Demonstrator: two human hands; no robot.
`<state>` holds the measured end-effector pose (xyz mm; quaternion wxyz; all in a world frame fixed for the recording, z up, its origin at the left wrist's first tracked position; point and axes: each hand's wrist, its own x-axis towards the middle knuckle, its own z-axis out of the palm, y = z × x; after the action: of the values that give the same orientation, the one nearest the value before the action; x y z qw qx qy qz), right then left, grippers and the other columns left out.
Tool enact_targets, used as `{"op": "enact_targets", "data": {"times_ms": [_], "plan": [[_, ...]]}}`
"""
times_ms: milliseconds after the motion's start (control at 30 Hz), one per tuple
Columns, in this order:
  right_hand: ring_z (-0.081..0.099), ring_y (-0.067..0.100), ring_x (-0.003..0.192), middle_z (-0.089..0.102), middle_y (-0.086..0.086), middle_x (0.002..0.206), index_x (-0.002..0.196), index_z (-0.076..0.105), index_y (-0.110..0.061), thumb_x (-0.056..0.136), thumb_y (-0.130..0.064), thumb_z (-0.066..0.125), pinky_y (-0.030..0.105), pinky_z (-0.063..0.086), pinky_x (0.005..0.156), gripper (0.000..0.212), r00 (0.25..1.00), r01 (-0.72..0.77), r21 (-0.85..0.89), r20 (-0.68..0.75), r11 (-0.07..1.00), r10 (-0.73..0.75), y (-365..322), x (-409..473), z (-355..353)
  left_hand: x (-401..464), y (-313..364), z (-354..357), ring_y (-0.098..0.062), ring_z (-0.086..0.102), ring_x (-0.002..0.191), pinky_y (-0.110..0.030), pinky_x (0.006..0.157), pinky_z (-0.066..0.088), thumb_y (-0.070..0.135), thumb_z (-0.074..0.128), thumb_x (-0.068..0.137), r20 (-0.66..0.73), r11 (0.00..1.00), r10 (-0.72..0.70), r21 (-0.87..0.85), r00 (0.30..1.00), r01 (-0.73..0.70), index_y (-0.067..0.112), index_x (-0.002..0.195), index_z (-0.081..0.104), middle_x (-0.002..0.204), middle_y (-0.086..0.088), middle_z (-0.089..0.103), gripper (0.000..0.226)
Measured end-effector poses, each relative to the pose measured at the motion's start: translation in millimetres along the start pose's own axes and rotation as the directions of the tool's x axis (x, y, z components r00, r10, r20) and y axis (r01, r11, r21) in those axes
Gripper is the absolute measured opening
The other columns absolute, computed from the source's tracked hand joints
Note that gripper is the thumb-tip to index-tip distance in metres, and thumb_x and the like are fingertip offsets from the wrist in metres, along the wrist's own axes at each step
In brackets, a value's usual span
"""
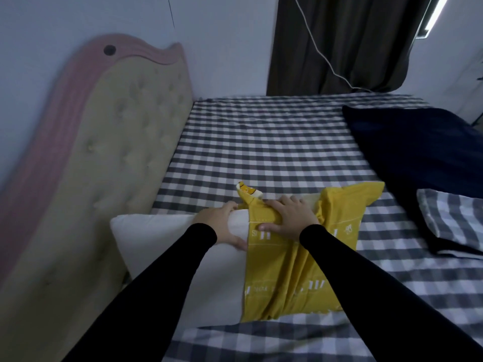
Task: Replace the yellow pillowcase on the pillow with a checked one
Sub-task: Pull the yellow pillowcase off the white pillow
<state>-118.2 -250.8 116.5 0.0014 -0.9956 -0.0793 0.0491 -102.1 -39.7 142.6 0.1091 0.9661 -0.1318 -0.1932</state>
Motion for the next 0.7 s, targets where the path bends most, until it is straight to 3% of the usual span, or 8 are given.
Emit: {"op": "enact_targets", "data": {"times_ms": [133,300,433,500,600,700], "plan": [[0.051,0.023,0.117,0.054,0.002,0.129,0.142,0.033,-0.035,0.066,-0.091,0.024,0.039,0.040,0.100,0.095,0.998,0.062,0.020,0.023,0.998,-0.062,4,-4,-4,1,-5,-1,-0.010,0.059,0.085,-0.032,0.075,0.051,0.072,0.077,0.034,0.017,0.999,0.039,-0.001,0.999,-0.039,0.042,0.105,0.058,0.094,0.015,0.067,0.080],[0.058,0.018,0.102,0.059,-0.001,0.115,0.137,0.041,-0.034,0.065,-0.092,0.030,0.033,0.050,0.084,0.093,0.994,0.104,0.001,-0.020,0.995,-0.104,11,-5,-17,5,-11,-17,-0.008,0.058,0.081,-0.027,0.067,0.045,0.058,0.083,0.041,0.006,0.997,0.059,-0.053,0.998,-0.058,0.037,0.094,0.066,0.080,0.015,0.064,0.060],[0.060,0.019,0.104,0.061,-0.003,0.117,0.132,0.050,-0.033,0.054,-0.095,0.026,0.034,0.049,0.083,0.102,0.998,0.005,0.030,-0.064,1.000,-0.003,42,-14,-34,6,-17,-42,-0.006,0.058,0.079,-0.025,0.064,0.043,0.052,0.085,0.039,-0.016,0.996,0.030,-0.086,0.999,-0.031,0.039,0.080,0.067,0.078,0.016,0.065,0.047],[0.060,0.018,0.107,0.062,-0.005,0.121,0.131,0.052,-0.033,0.052,-0.096,0.024,0.034,0.049,0.087,0.105,0.996,-0.069,0.032,-0.058,0.997,0.071,59,-22,-36,6,-24,-53,-0.005,0.058,0.078,-0.025,0.063,0.043,0.052,0.086,0.037,-0.043,0.996,0.017,-0.087,0.999,-0.020,0.039,0.073,0.065,0.077,0.017,0.065,0.043],[0.061,0.018,0.104,0.062,-0.004,0.117,0.126,0.055,-0.031,0.057,-0.093,0.031,0.032,0.050,0.080,0.096,0.990,-0.123,0.039,-0.067,0.992,0.126,65,-29,-31,8,-26,-60,-0.006,0.059,0.079,-0.026,0.064,0.046,0.055,0.085,0.035,-0.054,0.999,0.015,-0.049,0.998,-0.017,0.039,0.068,0.063,0.077,0.016,0.066,0.042],[0.059,0.018,0.105,0.060,-0.004,0.115,0.130,0.051,-0.032,0.059,-0.092,0.035,0.031,0.047,0.079,0.095,0.989,-0.135,0.045,-0.056,0.990,0.138,62,-32,-23,10,-22,-52,-0.008,0.059,0.084,-0.028,0.070,0.048,0.058,0.084,0.033,-0.033,0.999,0.037,-0.003,0.999,-0.037,0.040,0.082,0.064,0.086,0.016,0.065,0.055]]}}
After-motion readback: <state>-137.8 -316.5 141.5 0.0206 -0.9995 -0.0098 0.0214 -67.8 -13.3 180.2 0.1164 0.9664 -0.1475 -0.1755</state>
